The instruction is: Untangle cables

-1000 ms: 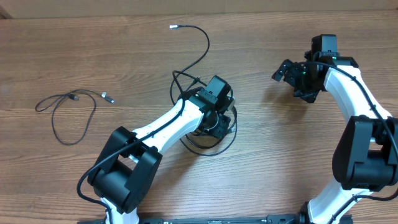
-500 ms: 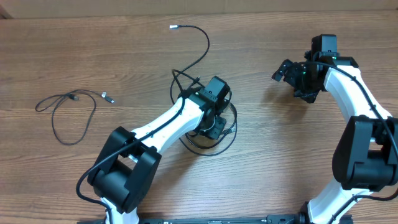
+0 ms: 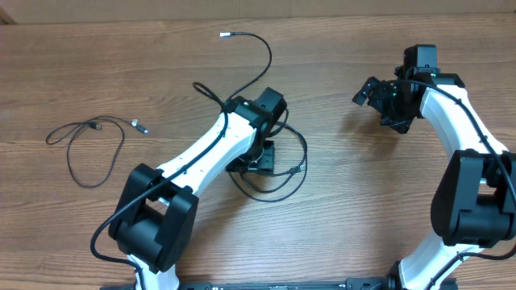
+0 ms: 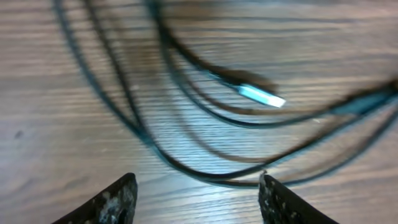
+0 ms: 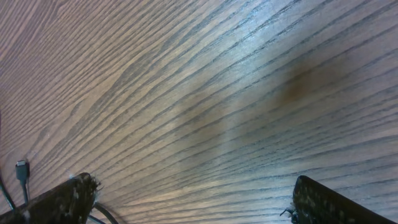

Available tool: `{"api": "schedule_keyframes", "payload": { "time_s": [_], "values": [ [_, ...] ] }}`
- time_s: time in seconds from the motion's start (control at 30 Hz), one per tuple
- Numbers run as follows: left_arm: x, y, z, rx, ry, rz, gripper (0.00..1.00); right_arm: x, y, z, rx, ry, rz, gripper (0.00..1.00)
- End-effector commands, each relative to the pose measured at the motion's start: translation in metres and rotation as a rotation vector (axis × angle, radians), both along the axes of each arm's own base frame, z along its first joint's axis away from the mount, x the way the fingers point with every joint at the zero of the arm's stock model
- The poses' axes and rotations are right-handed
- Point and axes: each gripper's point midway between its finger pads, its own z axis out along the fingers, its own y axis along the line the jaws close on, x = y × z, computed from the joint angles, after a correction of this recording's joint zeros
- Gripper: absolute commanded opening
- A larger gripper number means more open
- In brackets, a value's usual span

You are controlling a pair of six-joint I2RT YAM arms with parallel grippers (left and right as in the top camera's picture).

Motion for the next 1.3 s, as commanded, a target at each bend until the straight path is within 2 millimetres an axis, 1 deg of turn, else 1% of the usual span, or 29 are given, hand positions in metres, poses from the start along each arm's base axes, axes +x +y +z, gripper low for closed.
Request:
{"api": "schedule_keyframes", "payload": {
  "time_s": [0.0, 0.07, 0.17, 0.27, 0.33, 0.4, 0.5, 0.6, 0.7, 0.8, 0.93, 1.2, 1.27],
  "values": [
    [0.002, 0.011, 0.004, 0.041, -0.024, 0.151, 0.63, 0.006, -0.001, 0.015, -0.008, -0.042, -0.001, 1.00],
    [-0.002, 0.014, -0.001, 0.050, -0.014, 0.190, 0.62, 0.006, -0.001, 0.015, -0.008, -0.042, -0.001, 1.00],
    [-0.011, 0.018, -0.009, 0.072, 0.007, 0.268, 0.56, 0.006, -0.001, 0.015, -0.008, -0.042, -0.001, 1.00],
    [-0.021, 0.022, -0.021, 0.095, 0.025, 0.331, 0.56, 0.006, -0.001, 0.015, -0.008, -0.042, -0.002, 1.00],
    [-0.021, 0.022, -0.027, 0.087, 0.016, 0.347, 0.56, 0.006, -0.001, 0.015, -0.008, -0.042, -0.001, 1.00],
    [-0.016, 0.019, -0.034, 0.065, -0.009, 0.359, 0.56, 0.006, -0.001, 0.015, -0.008, -0.042, -0.001, 1.00],
    [-0.009, 0.012, -0.040, 0.024, -0.038, 0.361, 0.52, 0.006, -0.001, 0.015, -0.008, -0.042, -0.001, 1.00],
    [-0.011, 0.009, -0.047, 0.003, -0.033, 0.400, 0.45, 0.006, -0.001, 0.015, -0.008, -0.042, -0.002, 1.00],
    [-0.017, 0.009, -0.053, 0.004, -0.027, 0.432, 0.45, 0.006, -0.001, 0.015, -0.008, -0.042, -0.002, 1.00],
    [-0.019, 0.007, -0.060, -0.007, -0.033, 0.429, 0.45, 0.006, -0.001, 0.015, -0.008, -0.042, -0.002, 1.00],
    [-0.019, -0.001, -0.062, -0.051, -0.016, 0.428, 0.43, 0.006, -0.001, 0.015, -0.008, -0.042, -0.001, 1.00],
    [-0.014, -0.007, -0.061, -0.074, -0.038, 0.422, 0.40, 0.006, -0.001, 0.015, -0.008, -0.042, -0.002, 1.00],
    [-0.014, -0.008, -0.061, -0.077, -0.040, 0.421, 0.36, 0.006, -0.001, 0.015, -0.008, -0.042, -0.002, 1.00]
  ]
}}
